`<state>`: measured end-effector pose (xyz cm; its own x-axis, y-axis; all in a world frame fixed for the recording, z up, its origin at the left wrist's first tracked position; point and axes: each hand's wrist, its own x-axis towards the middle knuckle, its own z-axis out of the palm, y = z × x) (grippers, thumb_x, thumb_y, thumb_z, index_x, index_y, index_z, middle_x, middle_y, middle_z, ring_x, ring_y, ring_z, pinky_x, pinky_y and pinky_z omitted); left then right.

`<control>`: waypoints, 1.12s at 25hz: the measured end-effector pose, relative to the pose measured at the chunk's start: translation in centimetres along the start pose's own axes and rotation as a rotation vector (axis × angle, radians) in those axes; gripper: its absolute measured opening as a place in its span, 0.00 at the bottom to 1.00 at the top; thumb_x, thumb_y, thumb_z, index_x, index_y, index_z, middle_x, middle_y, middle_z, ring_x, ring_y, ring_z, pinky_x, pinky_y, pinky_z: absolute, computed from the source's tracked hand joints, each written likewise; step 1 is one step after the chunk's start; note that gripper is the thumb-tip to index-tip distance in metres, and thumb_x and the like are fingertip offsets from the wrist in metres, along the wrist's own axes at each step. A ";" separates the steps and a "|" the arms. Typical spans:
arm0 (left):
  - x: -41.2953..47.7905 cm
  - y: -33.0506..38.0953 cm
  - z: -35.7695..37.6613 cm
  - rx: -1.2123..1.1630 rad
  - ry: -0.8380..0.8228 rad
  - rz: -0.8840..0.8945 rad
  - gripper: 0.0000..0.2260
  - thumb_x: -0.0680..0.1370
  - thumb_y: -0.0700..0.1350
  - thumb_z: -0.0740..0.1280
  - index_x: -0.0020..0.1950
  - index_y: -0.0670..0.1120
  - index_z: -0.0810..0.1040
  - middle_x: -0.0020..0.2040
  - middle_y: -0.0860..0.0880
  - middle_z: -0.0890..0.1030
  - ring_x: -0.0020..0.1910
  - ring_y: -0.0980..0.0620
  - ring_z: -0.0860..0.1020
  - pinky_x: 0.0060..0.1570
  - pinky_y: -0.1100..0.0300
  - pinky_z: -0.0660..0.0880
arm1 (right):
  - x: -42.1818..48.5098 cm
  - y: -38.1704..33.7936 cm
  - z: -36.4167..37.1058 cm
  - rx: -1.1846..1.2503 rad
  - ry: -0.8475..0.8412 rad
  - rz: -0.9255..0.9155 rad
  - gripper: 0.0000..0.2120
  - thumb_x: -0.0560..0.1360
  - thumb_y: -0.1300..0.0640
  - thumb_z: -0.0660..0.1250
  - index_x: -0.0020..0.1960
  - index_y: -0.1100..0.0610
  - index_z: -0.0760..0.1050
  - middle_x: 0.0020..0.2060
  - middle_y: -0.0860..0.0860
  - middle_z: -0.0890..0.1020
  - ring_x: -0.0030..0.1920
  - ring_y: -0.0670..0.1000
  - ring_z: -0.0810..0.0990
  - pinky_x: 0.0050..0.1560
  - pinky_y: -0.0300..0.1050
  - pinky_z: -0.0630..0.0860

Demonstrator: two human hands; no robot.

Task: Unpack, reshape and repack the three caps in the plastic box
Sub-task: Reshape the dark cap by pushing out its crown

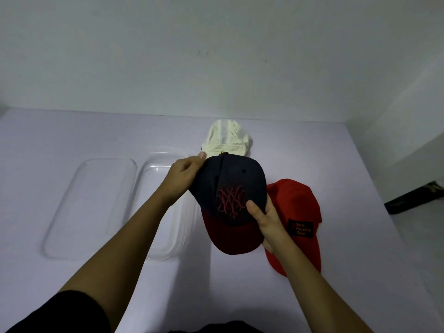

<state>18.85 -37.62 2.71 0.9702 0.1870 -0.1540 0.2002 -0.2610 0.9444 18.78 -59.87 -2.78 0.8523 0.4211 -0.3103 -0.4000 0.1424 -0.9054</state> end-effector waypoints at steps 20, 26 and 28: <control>0.5 1.7 0.2 0.188 0.189 0.009 0.15 0.80 0.52 0.59 0.42 0.45 0.78 0.36 0.50 0.77 0.36 0.54 0.73 0.38 0.60 0.68 | -0.1 0.0 0.8 -0.016 -0.110 0.096 0.36 0.63 0.51 0.75 0.68 0.48 0.66 0.61 0.50 0.78 0.60 0.50 0.79 0.59 0.49 0.77; 0.8 4.4 -0.8 0.361 0.022 0.043 0.17 0.78 0.59 0.59 0.59 0.52 0.77 0.54 0.54 0.78 0.52 0.55 0.75 0.48 0.63 0.68 | -0.3 0.5 0.5 -0.143 -0.138 0.066 0.35 0.64 0.51 0.75 0.68 0.47 0.67 0.62 0.50 0.78 0.61 0.49 0.78 0.59 0.47 0.77; 1.4 5.1 -0.6 0.604 -0.237 0.054 0.17 0.77 0.62 0.58 0.53 0.53 0.79 0.53 0.54 0.80 0.52 0.56 0.75 0.50 0.61 0.68 | -0.2 0.5 0.8 -0.188 -0.157 0.070 0.37 0.62 0.48 0.76 0.68 0.46 0.66 0.62 0.49 0.77 0.62 0.49 0.77 0.63 0.51 0.75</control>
<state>21.10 -38.11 7.48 0.9710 -0.0375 -0.2361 0.1246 -0.7635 0.6337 18.10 -59.17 -2.96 0.7564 0.5597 -0.3384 -0.3739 -0.0545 -0.9259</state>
